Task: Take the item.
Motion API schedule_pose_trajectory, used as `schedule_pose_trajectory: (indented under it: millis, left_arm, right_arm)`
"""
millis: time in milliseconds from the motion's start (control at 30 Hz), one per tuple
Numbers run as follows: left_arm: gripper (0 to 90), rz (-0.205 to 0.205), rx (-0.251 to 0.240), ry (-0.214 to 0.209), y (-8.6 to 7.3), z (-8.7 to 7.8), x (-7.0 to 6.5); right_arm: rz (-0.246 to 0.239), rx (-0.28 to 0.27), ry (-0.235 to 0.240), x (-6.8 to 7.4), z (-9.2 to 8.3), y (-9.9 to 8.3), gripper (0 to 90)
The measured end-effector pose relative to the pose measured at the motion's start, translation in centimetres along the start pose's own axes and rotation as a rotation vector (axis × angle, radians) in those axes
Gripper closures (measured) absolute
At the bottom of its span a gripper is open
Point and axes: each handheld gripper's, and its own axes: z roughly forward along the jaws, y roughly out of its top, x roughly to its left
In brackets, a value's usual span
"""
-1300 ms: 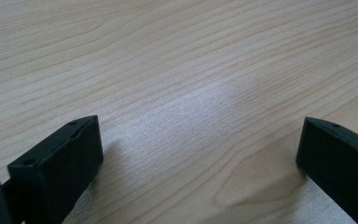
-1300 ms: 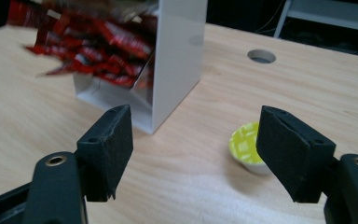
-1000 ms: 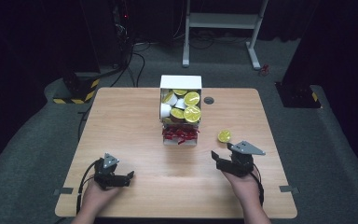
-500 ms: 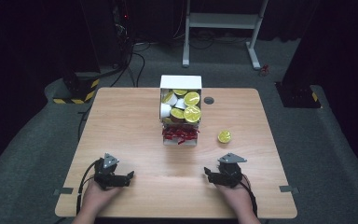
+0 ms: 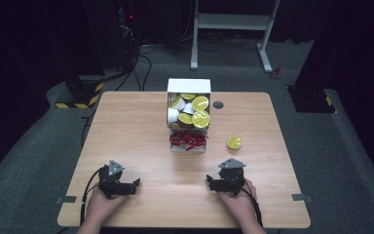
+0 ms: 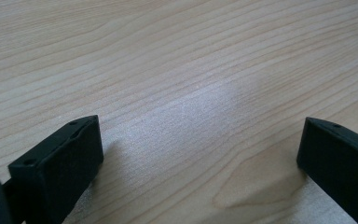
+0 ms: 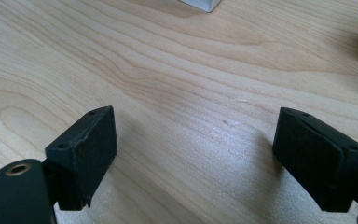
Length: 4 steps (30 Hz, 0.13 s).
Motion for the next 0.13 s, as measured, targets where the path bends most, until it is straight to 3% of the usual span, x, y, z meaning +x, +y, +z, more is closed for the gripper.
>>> schedule_pose_trajectory:
  millis: [133]
  left_arm:
    - [0.6, 0.0, 0.0, 0.0, 0.0, 0.0, 0.0]
  right_arm:
    - [0.012, 0.002, -0.007, 0.11, -0.04, -0.01, 13.5]
